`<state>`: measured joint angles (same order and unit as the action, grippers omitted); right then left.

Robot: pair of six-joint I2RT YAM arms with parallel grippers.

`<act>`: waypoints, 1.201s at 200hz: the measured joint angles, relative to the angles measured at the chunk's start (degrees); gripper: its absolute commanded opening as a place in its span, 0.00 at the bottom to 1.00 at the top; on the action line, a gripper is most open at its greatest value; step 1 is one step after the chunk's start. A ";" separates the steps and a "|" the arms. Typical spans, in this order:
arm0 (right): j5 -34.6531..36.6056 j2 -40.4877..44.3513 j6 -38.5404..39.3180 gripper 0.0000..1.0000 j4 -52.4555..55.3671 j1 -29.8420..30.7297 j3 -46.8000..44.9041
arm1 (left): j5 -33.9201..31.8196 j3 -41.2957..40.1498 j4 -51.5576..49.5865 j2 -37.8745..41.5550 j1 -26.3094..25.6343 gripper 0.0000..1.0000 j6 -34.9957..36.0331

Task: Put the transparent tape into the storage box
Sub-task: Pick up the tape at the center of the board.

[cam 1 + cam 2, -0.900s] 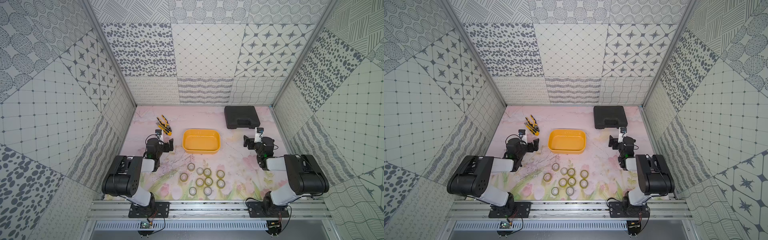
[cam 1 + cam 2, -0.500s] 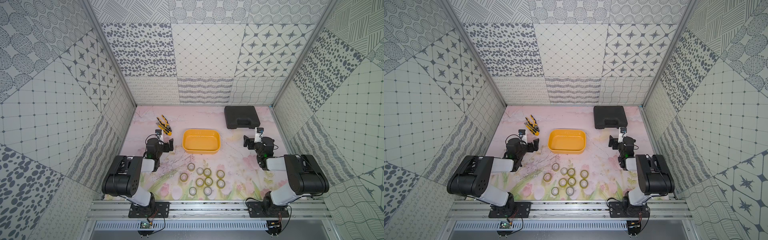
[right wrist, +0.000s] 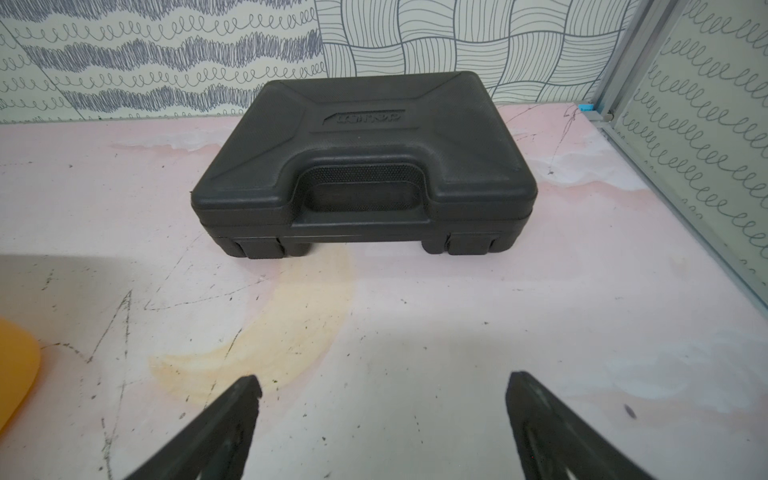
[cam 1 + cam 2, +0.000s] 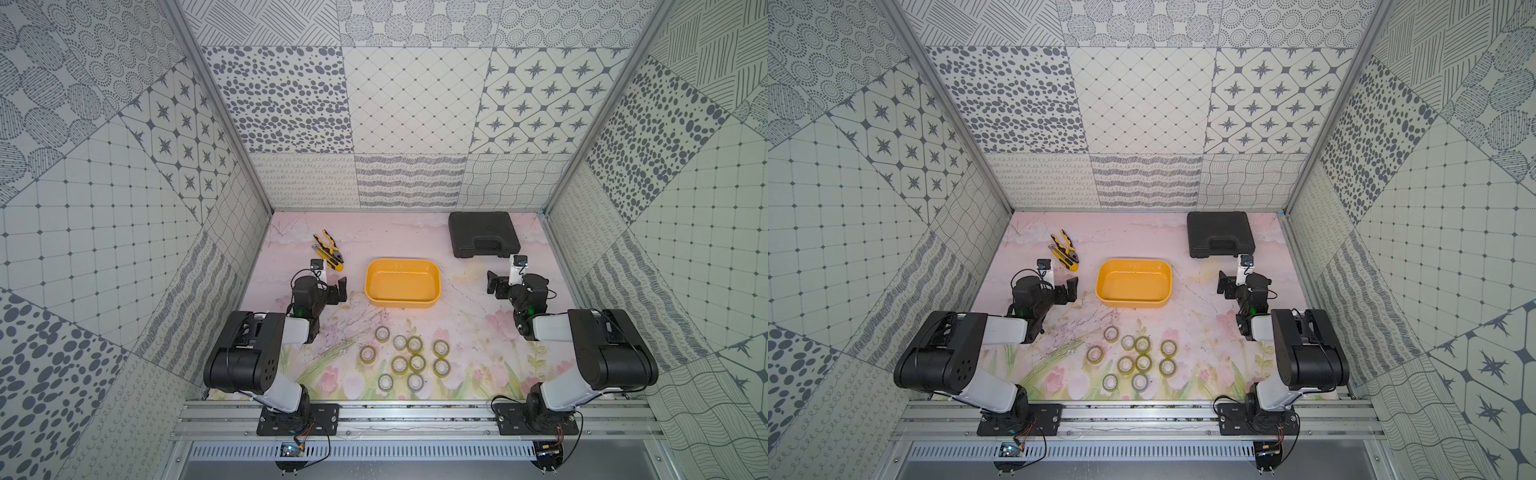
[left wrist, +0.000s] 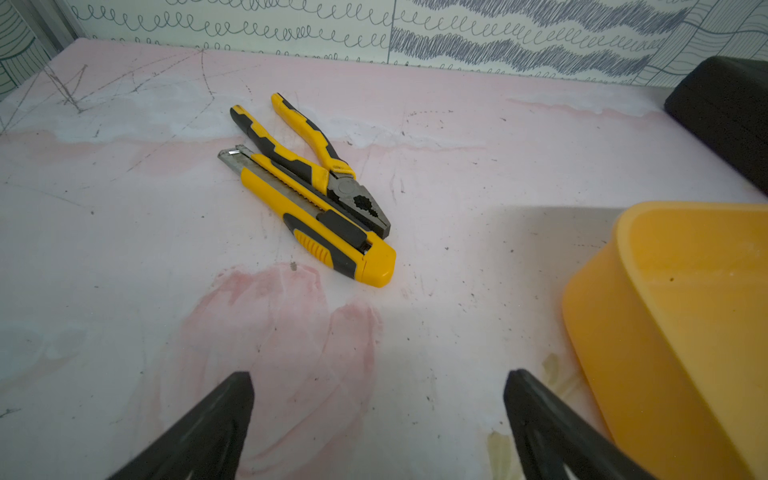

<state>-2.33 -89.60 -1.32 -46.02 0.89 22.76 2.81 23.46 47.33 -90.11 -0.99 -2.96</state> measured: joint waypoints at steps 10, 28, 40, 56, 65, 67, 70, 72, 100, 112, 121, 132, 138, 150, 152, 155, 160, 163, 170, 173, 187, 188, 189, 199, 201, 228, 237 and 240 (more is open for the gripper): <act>0.22 0.00 -0.04 0.97 0.00 0.00 0.00 | -0.07 0.00 0.00 0.00 0.00 0.99 0.00; 1.38 0.52 -0.52 0.97 0.50 0.00 0.00 | -0.74 0.11 -1.29 1.11 -0.07 0.99 -0.07; 1.92 1.99 -0.79 0.97 1.55 0.04 0.00 | -1.62 0.55 -3.23 3.08 -0.15 0.99 -0.17; 2.97 5.57 -1.14 0.97 4.17 0.17 0.02 | -3.23 2.25 -7.63 6.95 -0.44 0.98 -1.36; 3.72 8.17 -1.73 0.97 6.47 0.17 0.17 | -4.35 3.54 -10.38 9.16 -0.57 0.97 -2.45; 3.98 8.92 -1.88 0.97 7.19 0.17 0.22 | -4.52 3.69 -10.71 9.44 -0.59 0.97 -2.62; 4.17 9.75 -2.14 0.97 8.24 0.17 0.42 | -4.98 4.15 -11.80 10.23 -0.66 0.97 -3.19; 4.48 10.54 -2.40 0.97 9.11 0.17 0.57 | -5.27 4.46 -12.44 10.73 -0.70 0.97 -3.48; 6.88 19.71 -5.92 0.96 20.37 0.17 3.30 | -9.49 6.34 -20.92 17.18 -1.33 0.99 -8.63; 8.04 23.12 -7.37 0.96 25.62 0.17 4.59 | -10.91 6.93 -24.52 19.96 -1.55 0.99 -10.93; 9.22 25.38 -8.70 0.96 30.08 0.17 5.75 | -11.78 7.52 -27.47 22.03 -1.66 0.99 -12.74; 10.32 27.63 -10.43 0.95 35.54 0.17 7.19 | -12.61 8.41 -30.80 23.98 -1.77 0.99 -14.64; 10.47 28.55 -11.21 0.94 38.21 0.17 7.87 | -13.07 9.07 -32.68 24.85 -1.84 0.99 -15.58; 10.12 30.16 -12.76 0.91 43.39 0.17 9.25 | -13.44 10.67 -36.30 25.99 -2.01 0.99 -17.09; 9.99 30.36 -13.18 0.90 44.22 0.17 9.44 | -13.46 10.99 -36.98 26.14 -2.05 0.99 -17.42; 9.57 30.71 -13.44 0.89 45.59 0.17 9.79 | -13.46 11.54 -38.07 26.32 -2.12 0.99 -17.90; 8.96 31.08 -14.12 0.88 47.63 0.22 10.36 | -13.49 12.28 -39.56 26.49 -2.25 0.99 -18.45; 8.74 31.28 -14.49 0.88 48.72 0.22 10.67 | -13.49 12.85 -40.72 26.58 -2.38 0.99 -18.78; 7.69 31.56 -15.30 0.87 51.49 0.26 11.47 | -13.46 13.86 -42.75 26.69 -2.71 0.99 -19.63; 7.23 31.67 -15.76 0.87 52.50 0.28 11.76 | -13.42 14.19 -43.43 26.71 -2.82 0.99 -19.87; 4.94 31.85 -17.31 0.84 58.21 0.52 13.60 | -13.46 15.80 -47.36 26.86 -3.98 0.99 -21.38; 4.81 31.82 -17.40 0.84 58.45 0.55 13.70 | -13.46 15.91 -47.69 26.88 -4.13 0.99 -21.49; 4.57 31.85 -17.53 0.84 59.06 0.59 13.90 | -13.46 16.04 -48.02 26.91 -4.26 0.99 -21.59; 2.82 31.82 -18.69 0.81 62.71 0.90 15.21 | -13.46 16.90 -50.77 27.08 -5.55 0.99 -22.80; 2.47 31.82 -18.80 0.81 63.43 1.03 15.47 | -13.46 17.07 -51.36 27.12 -5.92 0.99 -22.97; -1.97 31.82 -21.73 0.77 70.25 4.39 17.00 | -13.51 18.88 -57.68 27.67 -9.51 0.99 -25.62; -2.56 31.74 -22.29 0.76 72.28 6.64 17.00 | -13.49 19.41 -59.30 27.78 -10.38 0.99 -26.40; -2.91 31.63 -22.53 0.75 73.07 7.69 17.00 | -13.46 19.61 -59.91 27.82 -10.75 0.99 -26.80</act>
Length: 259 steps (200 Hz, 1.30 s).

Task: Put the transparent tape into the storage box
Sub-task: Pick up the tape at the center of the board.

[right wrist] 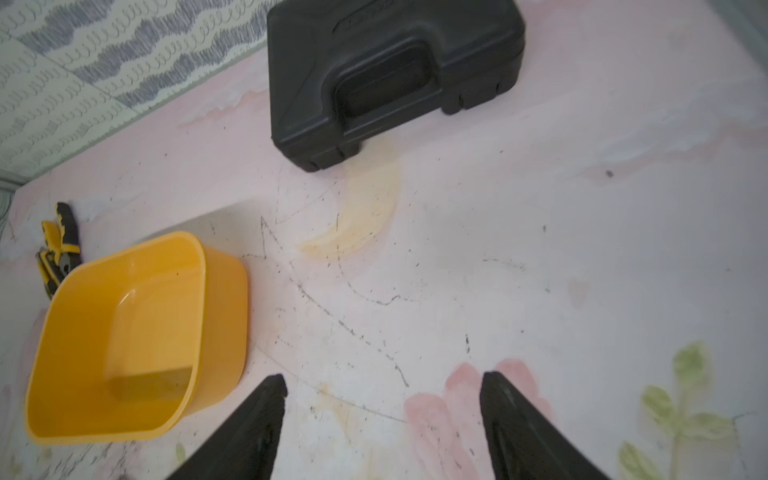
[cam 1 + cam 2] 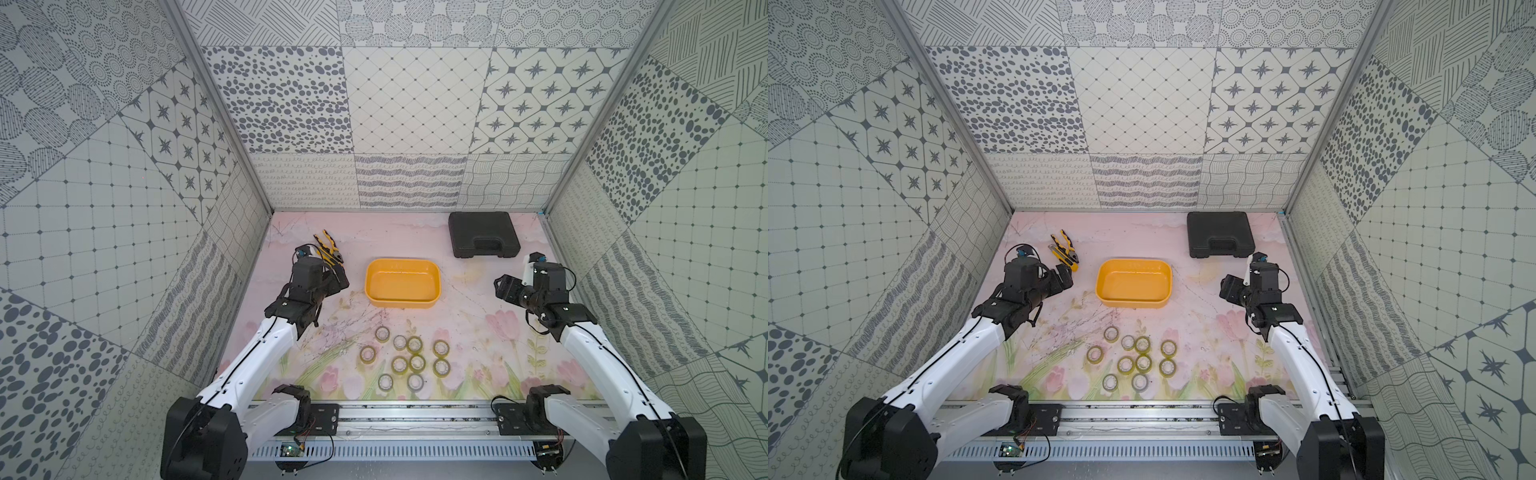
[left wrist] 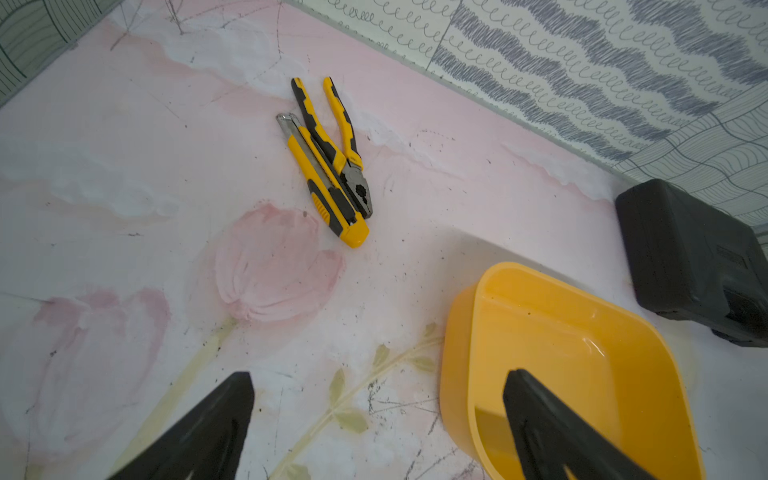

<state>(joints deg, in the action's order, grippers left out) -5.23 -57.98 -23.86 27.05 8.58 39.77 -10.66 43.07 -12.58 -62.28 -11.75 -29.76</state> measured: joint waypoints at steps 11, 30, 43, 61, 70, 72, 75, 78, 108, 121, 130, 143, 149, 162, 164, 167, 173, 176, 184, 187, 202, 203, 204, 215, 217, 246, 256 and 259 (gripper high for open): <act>-0.37 -0.57 -0.55 0.73 2.27 3.98 0.00 | -0.02 0.39 -1.51 0.09 -1.20 0.99 -0.85; -0.50 -2.29 -1.99 0.71 5.14 10.91 0.02 | 0.00 1.14 -3.67 -0.28 -3.43 0.99 -2.27; -0.46 -3.89 -3.45 0.66 6.49 15.26 0.02 | 0.00 1.95 -4.70 -1.07 -4.66 0.99 -3.02; -1.05 -5.92 -5.88 0.60 7.19 19.02 0.02 | -0.02 3.30 -5.84 -2.34 -5.53 0.99 -3.67; -1.60 -6.80 -7.10 0.58 7.04 20.74 0.00 | -0.02 3.69 -6.16 -2.71 -5.79 0.99 -4.09; -1.75 -6.97 -7.48 0.58 6.99 21.11 0.00 | -0.02 3.76 -6.19 -2.78 -5.86 0.99 -4.11; -2.01 -7.19 -7.80 0.57 6.91 21.59 0.00 | -0.02 3.80 -6.23 -2.86 -5.92 0.99 -4.20; -2.12 -7.39 -8.20 0.56 6.80 22.12 -0.02 | -0.04 3.85 -6.27 -2.89 -5.99 0.99 -4.33; -3.30 -10.49 -11.13 0.53 5.64 27.08 -0.07 | -0.02 3.85 -6.49 -2.93 -6.45 0.99 -5.07; -3.39 -12.11 -11.82 0.52 5.77 28.74 -0.07 | -0.02 3.85 -6.49 -2.99 -6.51 0.99 -5.14; -3.26 -13.11 -12.07 0.53 5.97 29.83 -0.07 | -0.04 3.85 -6.49 -3.08 -6.56 0.99 -5.14; -2.56 -14.19 -12.55 0.52 6.49 31.41 -0.04 | -0.07 3.85 -6.49 -3.23 -6.58 0.99 -5.14; -2.19 -14.53 -12.72 0.52 6.84 32.04 -0.04 | -0.07 3.85 -6.49 -3.30 -6.58 0.99 -5.14; -1.62 -15.04 -13.09 0.51 7.52 33.44 -0.04 | -0.04 3.85 -6.49 -3.32 -6.62 0.99 -5.14; -1.60 -15.10 -13.16 0.51 7.58 33.55 -0.04 | -0.04 3.85 -6.49 -3.32 -6.62 0.99 -5.14; -1.53 -15.17 -13.20 0.50 7.63 33.77 -0.04 | -0.02 3.85 -6.49 -3.32 -6.62 0.99 -5.14; -1.40 -15.34 -13.33 0.50 7.78 34.18 -0.04 | -0.02 3.85 -6.49 -3.32 -6.67 0.99 -5.16; -1.33 -15.47 -13.35 0.50 7.85 34.32 -0.04 | -0.02 3.82 -6.49 -3.34 -6.69 0.99 -5.16; -1.20 -15.65 -13.51 0.49 7.93 34.67 -0.04 | -0.04 3.65 -6.40 -3.37 -6.80 0.99 -5.14; -1.16 -15.78 -13.51 0.49 8.00 34.77 -0.04 | -0.04 3.58 -6.40 -3.37 -6.84 0.99 -5.14; -0.85 -16.61 -13.53 0.49 8.07 35.04 0.00 | -0.04 3.06 -6.43 -3.67 -7.04 0.99 -5.09; -0.85 -16.65 -13.53 0.49 8.07 35.06 0.00 | -0.04 3.04 -6.43 -3.72 -7.06 0.99 -5.11; -0.83 -16.74 -13.53 0.49 8.09 35.10 0.02 | -0.04 2.99 -6.43 -3.74 -7.06 0.99 -5.09; -0.70 -17.55 -13.64 0.48 8.13 35.26 0.09 | -0.04 2.80 -6.45 -4.11 -7.21 0.99 -5.09; -0.66 -17.68 -13.70 0.48 8.15 35.28 0.09 | -0.04 2.78 -6.45 -4.20 -7.23 0.99 -5.09; -0.26 -18.99 -14.12 0.48 8.59 35.65 0.96 | -0.04 2.71 -6.40 -4.92 -7.52 0.99 -5.11; -0.13 -19.63 -14.14 0.47 8.59 35.87 1.64 | 0.00 2.71 -6.40 -4.92 -7.63 0.99 -5.11; -0.09 -19.78 -14.14 0.47 8.59 35.93 1.86 | 0.00 2.71 -6.38 -4.92 -7.69 0.99 -5.11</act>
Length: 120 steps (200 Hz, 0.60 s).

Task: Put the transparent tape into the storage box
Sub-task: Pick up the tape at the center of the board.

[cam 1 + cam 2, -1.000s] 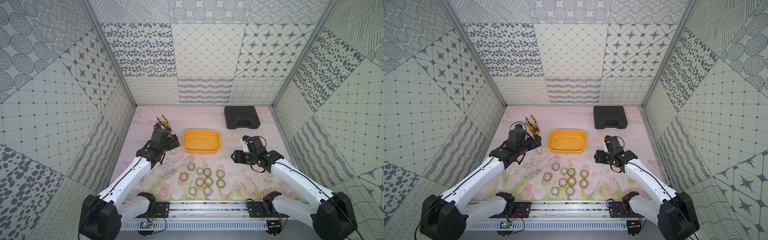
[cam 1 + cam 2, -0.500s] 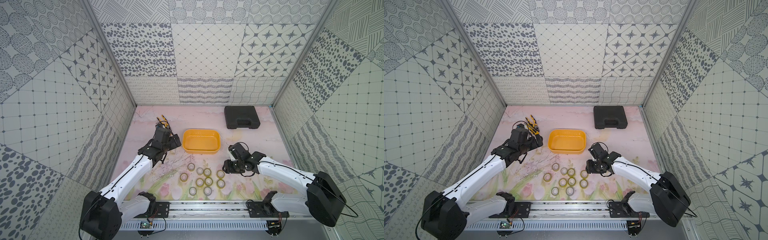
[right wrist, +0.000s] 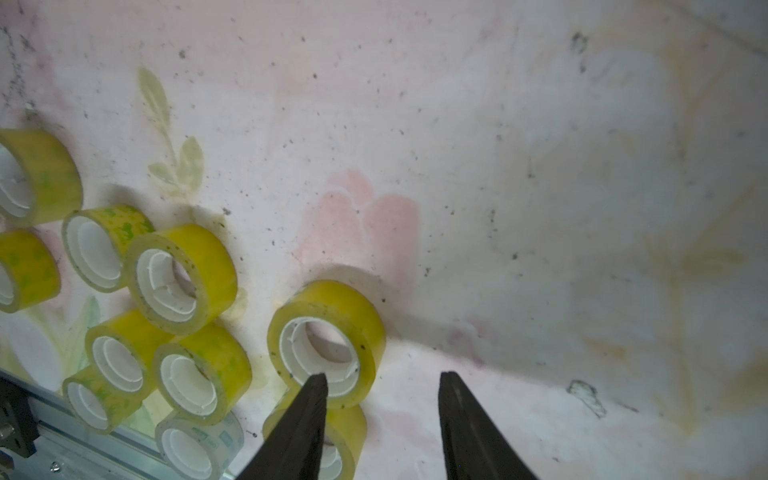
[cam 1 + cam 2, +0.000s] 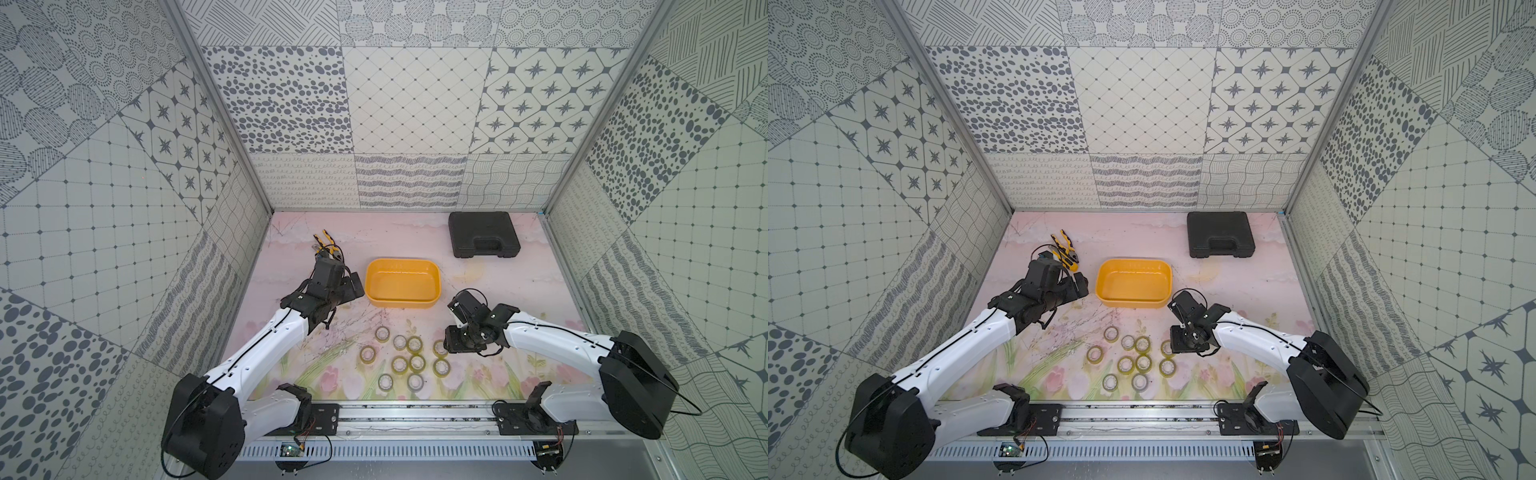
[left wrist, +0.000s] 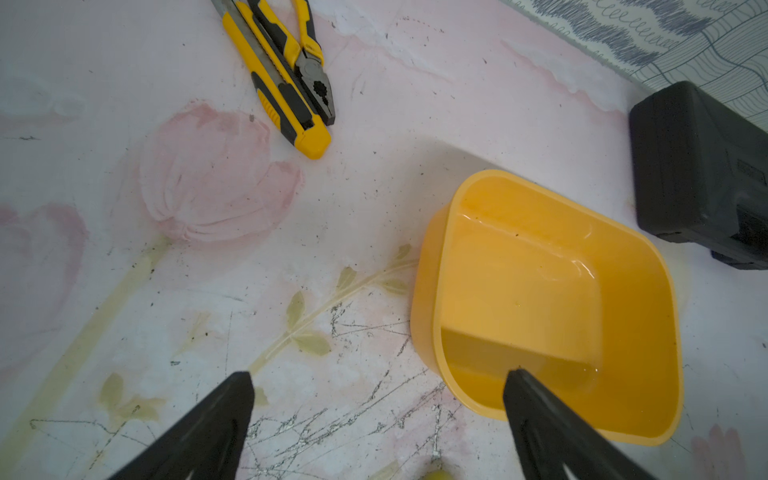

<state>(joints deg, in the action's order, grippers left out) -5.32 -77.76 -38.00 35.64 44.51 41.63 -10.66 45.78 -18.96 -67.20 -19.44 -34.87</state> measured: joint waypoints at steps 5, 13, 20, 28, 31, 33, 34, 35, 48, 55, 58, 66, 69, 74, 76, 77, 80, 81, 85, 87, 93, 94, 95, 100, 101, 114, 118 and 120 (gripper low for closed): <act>0.04 -0.37 0.00 0.47 -0.07 0.13 0.35 | 0.00 0.00 0.00 0.00 -0.07 0.99 0.02; 0.15 -1.03 0.00 0.46 -0.04 0.28 0.92 | -0.04 0.00 -0.02 0.00 -0.26 0.99 0.04; 0.31 -1.62 0.00 0.46 -0.09 0.48 1.31 | -0.09 0.00 -0.02 0.00 -0.42 0.99 0.07; 0.44 -2.27 -0.02 0.45 -0.04 0.66 1.73 | -0.22 0.00 -0.04 0.00 -0.70 0.99 0.22; 0.46 -2.58 0.00 0.45 -0.04 0.79 1.86 | -0.26 0.00 -0.07 0.02 -0.83 0.99 0.22; 0.48 -2.73 -0.02 0.45 -0.04 0.83 1.95 | -0.28 0.00 -0.07 0.02 -0.87 0.99 0.22; 0.50 -2.82 -0.02 0.45 -0.04 0.85 1.99 | -0.31 0.00 -0.07 0.02 -0.92 0.99 0.24; 0.50 -2.95 0.00 0.45 -0.07 0.87 2.03 | -0.35 0.00 -0.07 0.02 -0.96 0.99 0.26; 0.72 -4.04 0.00 0.44 0.17 1.38 2.54 | -0.48 0.00 -0.09 0.13 -1.36 0.99 0.50; 0.92 -4.57 0.00 0.44 0.24 1.64 2.78 | -0.52 0.00 -0.09 0.22 -1.53 0.99 0.63; 0.96 -4.83 0.00 0.44 0.31 1.79 2.86 | -0.57 0.00 -0.09 0.28 -1.55 0.99 0.66; 1.20 -5.35 0.00 0.44 0.46 2.08 3.08 | -0.68 0.00 -0.09 0.44 -1.62 0.99 0.68; 1.33 -5.57 0.00 0.44 0.55 2.16 3.17 | -0.68 0.00 -0.09 0.50 -1.64 0.99 0.68; 1.49 -5.90 -0.02 0.43 0.70 2.34 3.30 | -0.70 0.00 -0.09 0.68 -1.66 0.99 0.68; 1.53 -6.01 0.00 0.43 0.72 2.40 3.37 | -0.70 0.00 -0.09 0.72 -1.66 0.99 0.68; 1.55 -6.12 0.00 0.43 0.74 2.43 3.39 | -0.70 -0.02 -0.09 0.76 -1.68 0.99 0.68; 1.57 -6.27 -0.02 0.43 0.76 2.49 3.43 | -0.70 -0.02 -0.09 0.87 -1.70 0.99 0.68; 1.60 -6.32 -0.02 0.42 0.79 2.51 3.45 | -0.70 -0.04 -0.09 0.92 -1.73 0.99 0.68; 1.75 -6.54 -0.02 0.42 0.85 2.64 3.54 | -0.72 -0.07 -0.07 1.03 -1.73 0.99 0.68; 1.79 -6.67 -0.02 0.41 0.87 2.69 3.56 | -0.72 -0.09 -0.07 1.11 -1.75 0.99 0.68; 1.95 -6.95 -0.09 0.41 0.90 2.80 3.63 | -0.70 -0.13 -0.07 1.29 -1.79 0.99 0.68; 2.01 -7.02 -0.11 0.41 0.92 2.80 3.65 | -0.68 -0.15 -0.07 1.31 -1.81 0.99 0.68; 2.01 -7.04 -0.11 0.40 0.92 2.80 3.65 | -0.68 -0.15 -0.07 1.33 -1.84 0.99 0.68; 2.16 -7.28 -0.13 0.40 0.94 2.93 3.65 | -0.66 -0.20 -0.09 1.44 -1.86 0.99 0.68; 2.21 -7.34 -0.17 0.40 0.98 2.95 3.65 | -0.66 -0.20 -0.09 1.46 -1.86 0.99 0.68; 2.78 -7.67 -0.20 0.38 1.27 3.13 3.65 | -0.66 -0.28 -0.07 1.68 -1.90 0.99 0.70; 3.02 -7.74 -0.22 0.37 1.29 3.17 3.67 | -0.66 -0.33 -0.07 1.70 -1.90 0.99 0.72; 3.06 -7.74 -0.28 0.37 1.33 3.19 3.65 | -0.66 -0.35 -0.07 1.73 -1.90 0.99 0.72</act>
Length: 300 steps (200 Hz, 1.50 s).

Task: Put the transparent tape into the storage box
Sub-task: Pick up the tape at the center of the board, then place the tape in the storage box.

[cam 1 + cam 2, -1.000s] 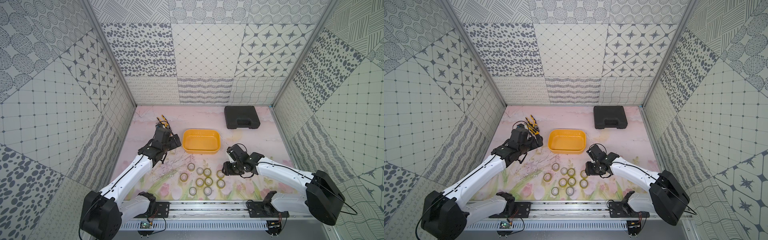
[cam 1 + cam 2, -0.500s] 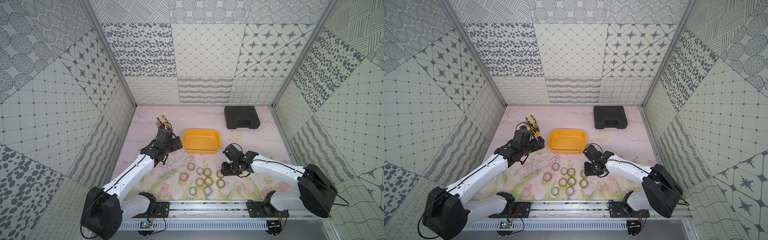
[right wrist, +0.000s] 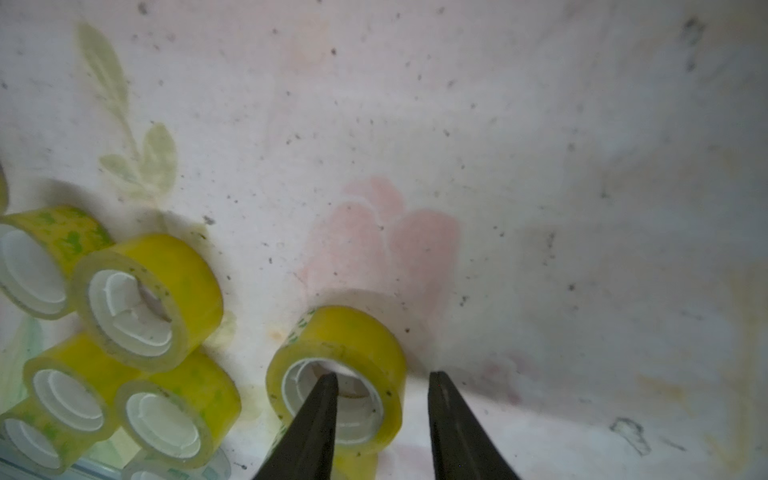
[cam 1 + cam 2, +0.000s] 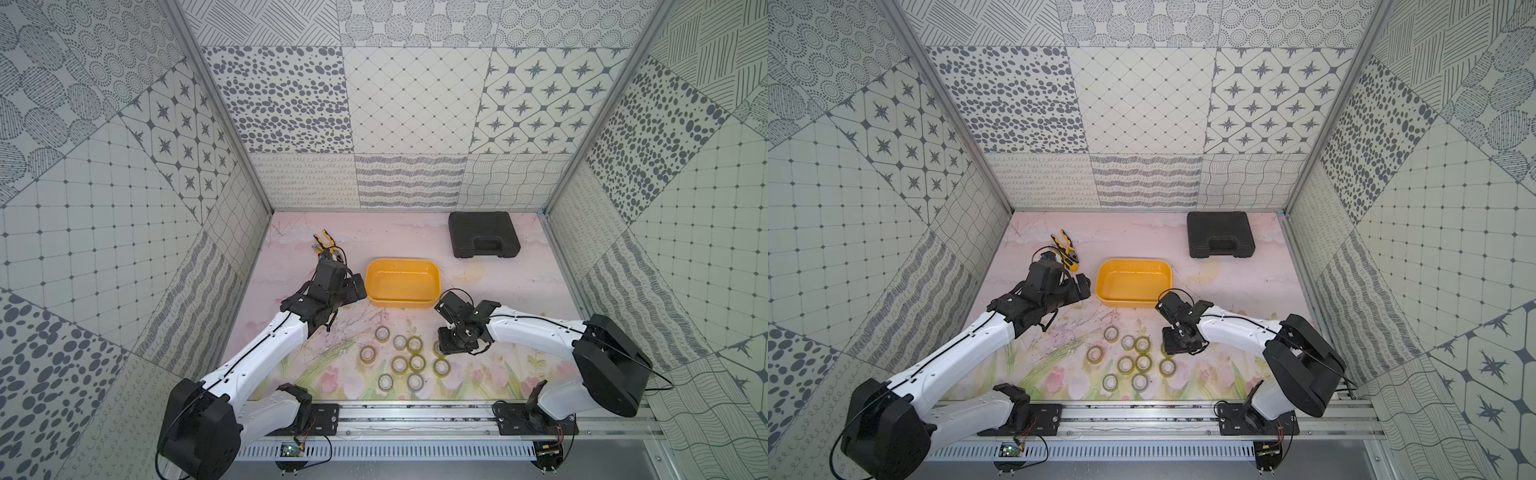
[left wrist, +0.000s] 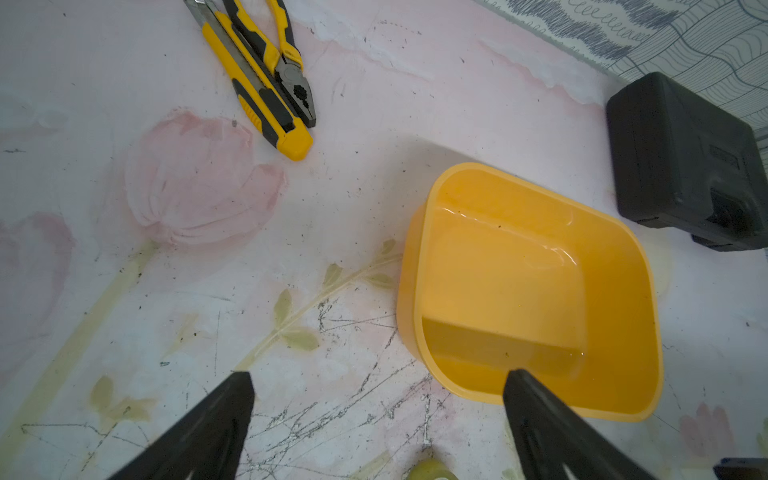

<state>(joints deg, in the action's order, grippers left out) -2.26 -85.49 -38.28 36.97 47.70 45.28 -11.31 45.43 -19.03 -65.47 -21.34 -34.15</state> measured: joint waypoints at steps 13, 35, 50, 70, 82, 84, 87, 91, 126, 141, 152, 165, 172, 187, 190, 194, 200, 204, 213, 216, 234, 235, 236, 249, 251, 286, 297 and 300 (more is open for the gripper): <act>0.55 -0.02 -0.15 0.36 0.33 0.11 0.00 | 0.00 -0.09 -0.02 0.04 -0.02 0.99 0.17; 1.36 -0.02 -0.35 0.33 0.61 0.22 0.00 | 0.00 -0.09 0.00 0.04 -0.04 0.99 0.37; 1.64 -0.02 -0.35 0.32 0.63 0.22 0.00 | 0.02 -0.09 0.00 0.11 -0.07 0.99 0.37; 1.97 -0.13 -0.35 0.30 0.63 0.22 0.02 | 0.04 -0.09 -0.02 0.44 -0.11 0.99 0.37; 2.23 -0.42 -0.33 0.27 0.57 0.24 0.00 | 0.04 -0.09 -0.02 0.70 -0.13 0.99 0.37; 2.32 -0.50 -0.31 0.27 0.61 0.24 0.00 | 0.04 -0.09 -0.02 0.74 -0.15 0.99 0.37; 2.36 -0.61 -0.35 0.26 0.61 0.26 0.00 | 0.04 -0.09 0.00 0.83 -0.17 0.99 0.37; 2.54 -0.70 -0.31 0.26 0.63 0.26 0.00 | 0.04 -0.07 0.00 0.94 -0.17 0.99 0.37; 3.43 -0.46 -0.35 0.13 0.57 0.44 -0.15 | 0.42 4.37 -2.99 0.94 -0.22 0.99 1.07; 4.02 0.31 -0.50 0.08 0.61 0.48 -0.42 | 0.52 7.76 -4.74 0.90 -0.22 0.99 1.81; 4.57 0.92 -0.04 0.06 0.61 0.48 -0.46 | 0.61 10.47 -6.34 0.90 -0.22 0.99 2.67; 5.18 1.77 0.15 0.03 0.63 0.48 -0.46 | 0.63 13.35 -8.33 0.90 -0.22 0.99 3.63; 5.46 2.40 0.24 0.03 0.74 0.48 -0.46 | 0.63 14.86 -9.31 0.90 -0.22 0.99 4.28; 5.79 4.31 0.46 0.02 1.25 0.48 -0.46 | 0.63 18.08 -11.47 0.81 -0.22 0.99 5.88; 5.86 4.87 0.55 0.02 1.44 0.48 -0.44 | 0.63 18.58 -11.72 0.76 -0.22 0.99 6.14; 5.90 5.46 0.59 0.02 1.64 0.48 -0.44 | 0.63 19.63 -12.26 0.66 -0.22 0.99 6.73; 6.08 6.51 0.79 0.02 2.08 0.48 -0.39 | 0.59 20.92 -12.94 0.46 -0.20 0.99 7.45; 6.16 7.30 0.83 0.02 2.36 0.48 -0.35 | 0.57 21.66 -13.20 0.31 -0.20 0.99 7.91; 6.49 8.85 1.07 0.03 3.28 0.48 -0.04 | 0.48 23.65 -13.73 -0.28 -0.13 0.99 9.11; 6.56 9.33 1.20 0.03 3.58 0.48 0.15 | 0.46 24.33 -13.81 -0.55 -0.07 0.99 9.57; 7.08 11.08 1.70 0.03 5.53 0.35 2.47 | 0.48 27.69 -14.05 -2.54 0.31 0.99 11.65; 7.08 11.13 1.73 0.03 5.57 0.33 2.62 | 0.52 27.91 -14.10 -2.71 0.35 0.99 11.72; 7.08 11.21 1.81 0.02 5.70 0.28 2.93 | 0.52 28.11 -14.12 -2.86 0.37 0.99 11.85; 7.28 11.23 2.58 0.02 6.67 -0.26 6.14 | 0.68 30.45 -14.40 -5.05 0.79 0.99 12.90; 7.26 11.17 2.84 0.02 6.73 -0.33 6.75 | 0.70 30.88 -14.40 -5.53 0.94 0.99 13.11; 6.51 5.16 5.40 0.02 7.43 -2.27 19.47 | 5.11 36.44 -14.53 -12.59 5.11 0.99 14.14; 6.29 1.68 6.03 0.02 7.17 -2.64 23.63 | 6.75 37.31 -14.51 -14.45 7.08 0.99 13.70; 6.21 0.81 6.23 0.02 7.23 -2.78 24.70 | 7.30 37.51 -14.45 -15.06 7.78 0.99 13.62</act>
<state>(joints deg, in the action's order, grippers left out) 3.95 -84.68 -32.05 44.21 44.93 69.97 -4.01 82.94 -33.47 -80.53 -13.56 -20.53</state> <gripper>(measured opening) 0.155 0.991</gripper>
